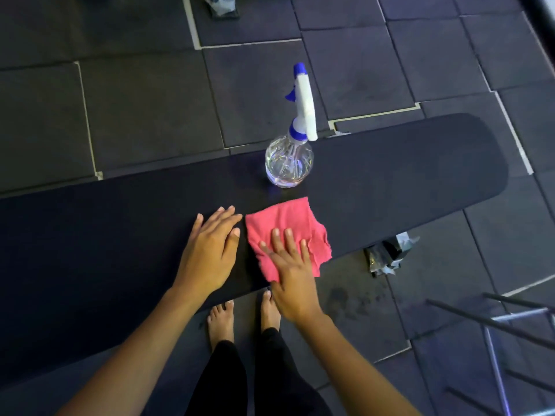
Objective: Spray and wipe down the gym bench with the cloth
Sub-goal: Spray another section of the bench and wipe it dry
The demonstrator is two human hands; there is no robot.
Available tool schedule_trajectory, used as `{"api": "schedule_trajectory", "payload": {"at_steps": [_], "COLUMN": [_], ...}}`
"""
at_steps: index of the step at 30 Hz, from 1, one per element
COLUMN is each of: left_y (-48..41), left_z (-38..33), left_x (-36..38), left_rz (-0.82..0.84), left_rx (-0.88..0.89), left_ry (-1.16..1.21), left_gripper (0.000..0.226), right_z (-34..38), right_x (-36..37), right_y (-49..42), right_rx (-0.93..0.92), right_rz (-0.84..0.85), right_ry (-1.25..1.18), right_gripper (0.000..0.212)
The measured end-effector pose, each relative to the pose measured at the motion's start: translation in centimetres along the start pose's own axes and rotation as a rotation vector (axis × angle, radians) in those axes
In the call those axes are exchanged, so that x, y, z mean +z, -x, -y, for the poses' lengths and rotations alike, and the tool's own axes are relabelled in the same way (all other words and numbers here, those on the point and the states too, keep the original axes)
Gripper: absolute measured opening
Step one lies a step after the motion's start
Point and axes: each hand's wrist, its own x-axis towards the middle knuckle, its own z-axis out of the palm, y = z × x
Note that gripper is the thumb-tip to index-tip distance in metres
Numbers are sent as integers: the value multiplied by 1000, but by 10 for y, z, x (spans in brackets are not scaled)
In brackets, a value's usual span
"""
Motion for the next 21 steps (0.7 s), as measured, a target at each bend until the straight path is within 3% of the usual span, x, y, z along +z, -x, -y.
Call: {"api": "schedule_trajectory", "payload": {"at_steps": [5, 8, 10, 11, 15, 17, 21], "left_y": [2, 2, 1, -1, -6, -10, -20], "left_z": [-5, -10, -12, -14, -24, -32, -46], "left_x": [6, 5, 4, 4, 4, 5, 9], "left_rz": [38, 44, 34, 26, -15, -23, -41], "left_rx": [3, 8, 16, 20, 22, 23, -4], "left_ry": [-28, -18, -13, -8, 72, 106, 166], "left_gripper": [36, 36, 36, 36, 34, 35, 37], "right_z": [9, 16, 21, 20, -6, -21, -39], "right_x": [25, 12, -14, -30, -89, -113, -124], "right_y": [27, 34, 33, 31, 18, 13, -1], "right_rx": [-24, 181, 303, 366, 571, 534, 343], "right_rz": [19, 47, -164, -257, -569, -634, -568], "right_ry": [-167, -487, -823, -919, -1170, -1142, -784], "right_gripper": [49, 38, 37, 41, 27, 25, 32]}}
